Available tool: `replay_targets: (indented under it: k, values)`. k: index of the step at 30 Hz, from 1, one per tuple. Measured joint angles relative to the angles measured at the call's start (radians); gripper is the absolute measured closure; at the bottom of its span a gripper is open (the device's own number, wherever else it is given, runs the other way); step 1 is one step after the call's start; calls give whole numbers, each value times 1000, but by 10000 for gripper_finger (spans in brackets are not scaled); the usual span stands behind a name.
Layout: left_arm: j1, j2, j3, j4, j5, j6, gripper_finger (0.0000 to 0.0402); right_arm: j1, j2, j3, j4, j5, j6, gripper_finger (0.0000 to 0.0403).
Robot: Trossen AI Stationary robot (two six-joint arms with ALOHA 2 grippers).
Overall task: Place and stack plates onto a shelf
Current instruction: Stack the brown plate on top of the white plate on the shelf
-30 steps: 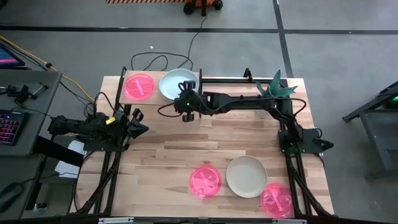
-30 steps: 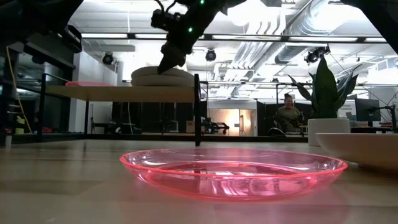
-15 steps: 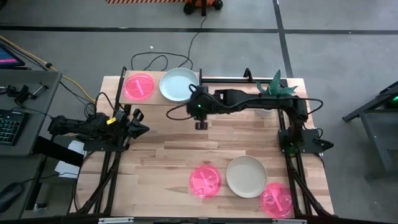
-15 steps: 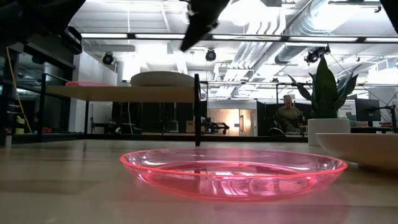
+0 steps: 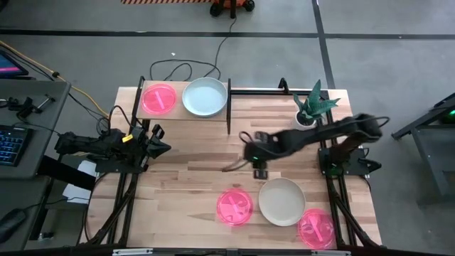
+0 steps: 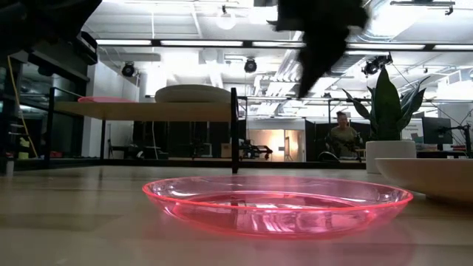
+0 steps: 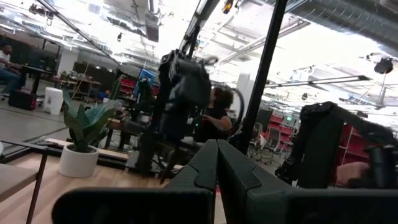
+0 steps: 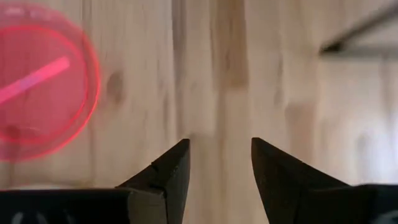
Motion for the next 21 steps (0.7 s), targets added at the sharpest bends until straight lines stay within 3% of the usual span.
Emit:
replay_targets:
  k: [6,12,21]
  values:
    - [0,0,0,0,0,0,401,109,-242,-331,148,-57,353,251]
    - [0,0,0,-12,0,0,401,211,-403,-562,294,-158,647,251]
    - [0,0,0,-23,0,0,401,260,-438,-705,360,-155,768,251]
